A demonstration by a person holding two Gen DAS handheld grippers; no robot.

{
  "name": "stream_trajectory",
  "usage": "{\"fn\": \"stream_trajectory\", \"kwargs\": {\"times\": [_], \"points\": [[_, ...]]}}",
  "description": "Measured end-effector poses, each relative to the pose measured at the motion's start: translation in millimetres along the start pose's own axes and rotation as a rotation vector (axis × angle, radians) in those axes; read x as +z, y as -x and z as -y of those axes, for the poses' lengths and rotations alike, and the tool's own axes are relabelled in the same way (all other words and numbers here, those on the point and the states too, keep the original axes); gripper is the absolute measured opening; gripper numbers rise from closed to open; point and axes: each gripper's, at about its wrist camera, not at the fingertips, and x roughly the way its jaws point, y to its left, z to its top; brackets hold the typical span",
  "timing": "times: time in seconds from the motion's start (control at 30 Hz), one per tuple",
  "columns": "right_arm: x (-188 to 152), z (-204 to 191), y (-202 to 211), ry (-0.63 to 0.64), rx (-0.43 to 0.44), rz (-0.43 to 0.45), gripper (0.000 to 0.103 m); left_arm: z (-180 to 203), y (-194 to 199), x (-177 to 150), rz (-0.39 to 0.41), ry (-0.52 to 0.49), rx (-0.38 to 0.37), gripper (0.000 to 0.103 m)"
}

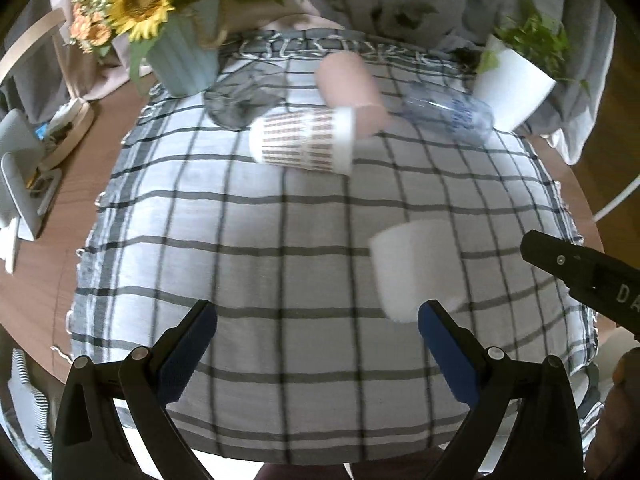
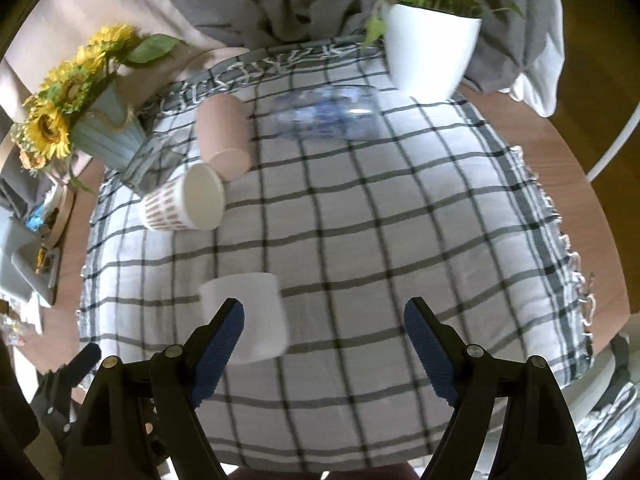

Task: Flip cup upside down

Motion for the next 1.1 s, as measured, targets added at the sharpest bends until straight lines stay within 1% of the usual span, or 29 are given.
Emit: {"fn": "stream_trajectory", "kwargs": {"times": [0.17, 0.43, 0.67, 0.9, 1.1], "points": [[-1, 26, -2, 0.007, -0.021, -0.014, 0.082, 25, -4, -9, 0.001, -0.003, -0.006, 0.103], [-7, 61, -9, 0.020, -0.043, -0.035, 0.082, 58, -17, -18, 0.000, 0.004, -0.011, 0.098], [-11, 80, -19, 0.015, -0.064, -0.055, 0.082, 66, -33, -18, -0.003, 0.029, 0.011, 0.095], [-12, 90, -30, 0.014, -0.072, -0.091, 0.082, 67, -46, -14, -0.015, 0.048, 0.023, 0.087], [-14, 94, -35, 0.007, -0.069, -0.109, 0.082, 71, -53, -11, -0.034, 0.039, 0.012, 0.081]]}}
